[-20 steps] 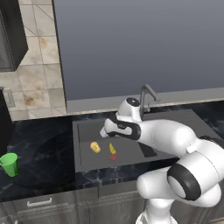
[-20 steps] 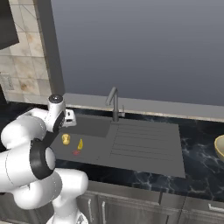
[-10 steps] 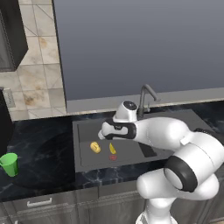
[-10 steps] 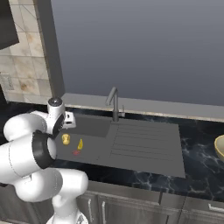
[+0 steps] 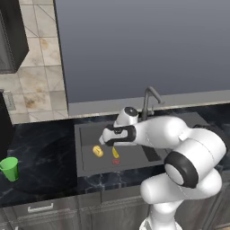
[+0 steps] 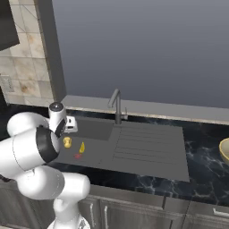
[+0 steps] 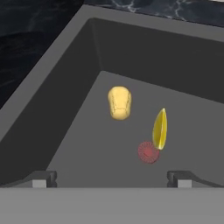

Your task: Remove the lemon wedge and potato from the sink. Then move the bowl and cup from the counter to the sink for washing.

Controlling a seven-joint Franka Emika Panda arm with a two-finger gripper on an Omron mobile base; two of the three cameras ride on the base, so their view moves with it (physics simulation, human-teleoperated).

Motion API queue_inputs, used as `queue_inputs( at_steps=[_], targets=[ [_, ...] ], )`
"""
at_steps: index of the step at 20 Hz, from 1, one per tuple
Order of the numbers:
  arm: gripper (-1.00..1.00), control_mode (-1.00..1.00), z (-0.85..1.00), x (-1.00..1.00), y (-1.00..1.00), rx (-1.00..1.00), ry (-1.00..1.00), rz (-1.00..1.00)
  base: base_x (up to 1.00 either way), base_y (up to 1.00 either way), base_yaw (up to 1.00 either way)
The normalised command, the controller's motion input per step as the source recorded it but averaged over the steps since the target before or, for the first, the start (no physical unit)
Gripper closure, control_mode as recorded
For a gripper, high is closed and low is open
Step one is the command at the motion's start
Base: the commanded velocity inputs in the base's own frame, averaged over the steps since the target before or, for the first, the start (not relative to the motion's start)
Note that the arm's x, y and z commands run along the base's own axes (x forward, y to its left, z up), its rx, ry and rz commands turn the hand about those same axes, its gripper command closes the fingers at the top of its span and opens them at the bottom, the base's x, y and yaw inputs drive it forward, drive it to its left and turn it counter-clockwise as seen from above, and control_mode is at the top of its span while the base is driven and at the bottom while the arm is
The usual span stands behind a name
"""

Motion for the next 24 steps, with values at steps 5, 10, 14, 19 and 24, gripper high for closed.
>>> queue_inputs(
  at_steps=[5,10,14,19,24],
  targets=[
    [-1.0,-1.0,-0.12,0.05,0.03,0.0,0.0,0.0,0.0,0.0,0.0],
    [-1.0,-1.0,-0.12,0.0,0.0,0.02,0.0,0.0,0.0,0.0,0.0],
    [-1.0,-1.0,-0.12,0.0,0.0,0.04,0.0,0.0,0.0,0.0,0.0],
    [-1.0,-1.0,-0.12,0.0,0.0,0.03,0.0,0.0,0.0,0.0,0.0],
    [-1.0,-1.0,-0.12,0.0,0.0,0.0,0.0,0.0,0.0,0.0,0.0]
  ],
)
